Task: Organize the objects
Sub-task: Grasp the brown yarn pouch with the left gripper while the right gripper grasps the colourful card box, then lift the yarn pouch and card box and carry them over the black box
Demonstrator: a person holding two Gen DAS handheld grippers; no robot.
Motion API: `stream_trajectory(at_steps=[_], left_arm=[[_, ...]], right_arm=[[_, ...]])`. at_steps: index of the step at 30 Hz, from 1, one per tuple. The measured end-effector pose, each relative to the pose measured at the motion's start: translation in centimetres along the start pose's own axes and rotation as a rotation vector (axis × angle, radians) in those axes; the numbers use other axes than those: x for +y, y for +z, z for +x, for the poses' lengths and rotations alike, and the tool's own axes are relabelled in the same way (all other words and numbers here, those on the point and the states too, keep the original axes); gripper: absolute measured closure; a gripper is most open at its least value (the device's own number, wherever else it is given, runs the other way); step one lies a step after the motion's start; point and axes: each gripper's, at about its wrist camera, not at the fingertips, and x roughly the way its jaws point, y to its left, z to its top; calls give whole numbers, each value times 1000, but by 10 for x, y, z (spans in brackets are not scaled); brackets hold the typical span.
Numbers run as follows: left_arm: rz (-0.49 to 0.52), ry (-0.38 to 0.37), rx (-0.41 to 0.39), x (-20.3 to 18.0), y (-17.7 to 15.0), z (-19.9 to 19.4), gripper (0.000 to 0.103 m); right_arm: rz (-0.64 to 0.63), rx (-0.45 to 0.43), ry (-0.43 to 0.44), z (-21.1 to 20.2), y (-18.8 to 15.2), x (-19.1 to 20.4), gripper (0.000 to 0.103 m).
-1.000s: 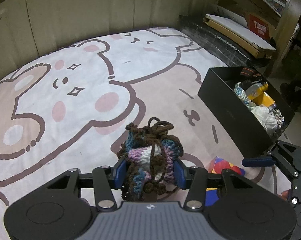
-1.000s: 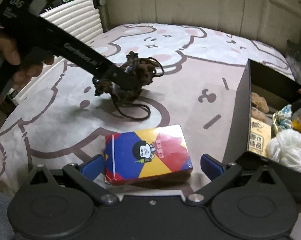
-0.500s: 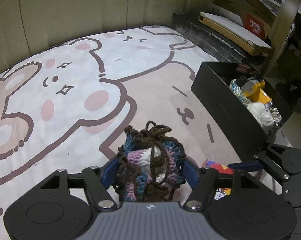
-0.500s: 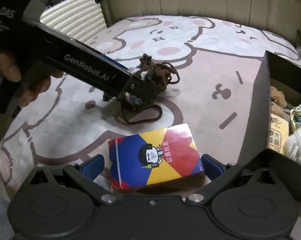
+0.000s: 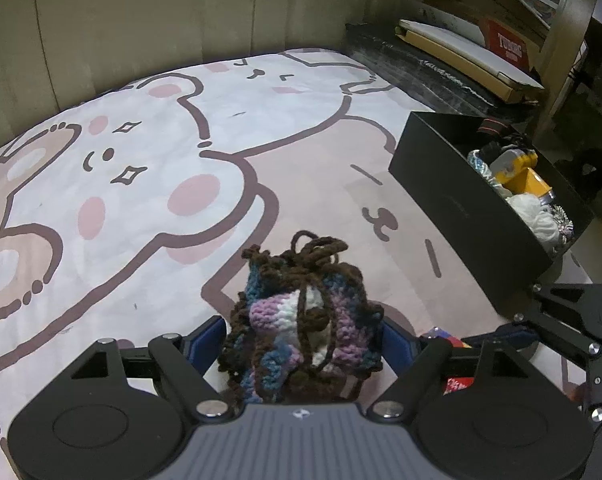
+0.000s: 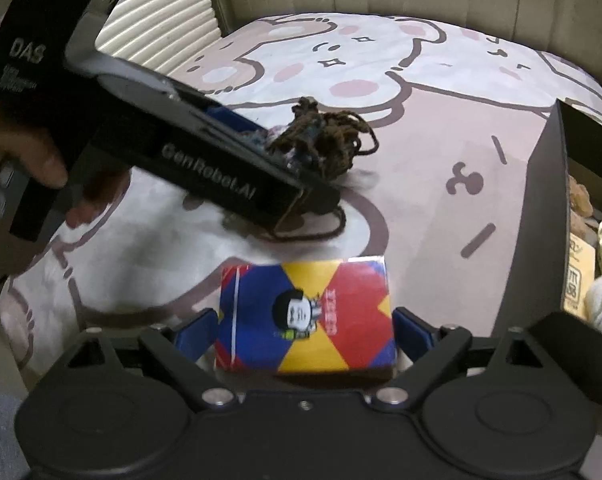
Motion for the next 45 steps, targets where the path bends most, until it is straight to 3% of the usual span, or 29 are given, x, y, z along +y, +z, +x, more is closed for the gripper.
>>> stream_trajectory(at_steps=[5, 9, 13, 16, 20, 22, 31, 38, 45], left_arm=[[1, 9, 7, 3, -5, 5, 29], [-27, -5, -1, 6, -6, 4, 37], [-29, -14, -12, 6, -4, 1, 37], [-25, -11, -12, 4, -3, 2, 36], [-17, 3, -2, 2, -3, 7, 36], [-19, 6, 1, 3, -3, 10, 37], [-79, 10, -18, 8, 1, 5, 54], [-48, 5, -55, -2, 13, -12, 56], [-60, 0, -64, -9, 24, -31, 56]], right_arm=[[-133, -6, -68, 8, -3, 16, 9], [-109, 7, -54, 5, -1, 12, 11], [-67, 20, -34, 2, 2, 9, 11], [7, 34, 12, 2, 5, 1, 5], [-86, 57, -40, 7, 1, 11, 6], [-114, 47, -52, 6, -2, 14, 12], [-58, 17, -45, -4, -2, 0, 13], [-34, -35, -5, -21, 4, -3, 13], [-1, -110, -21, -47, 13, -14, 13]])
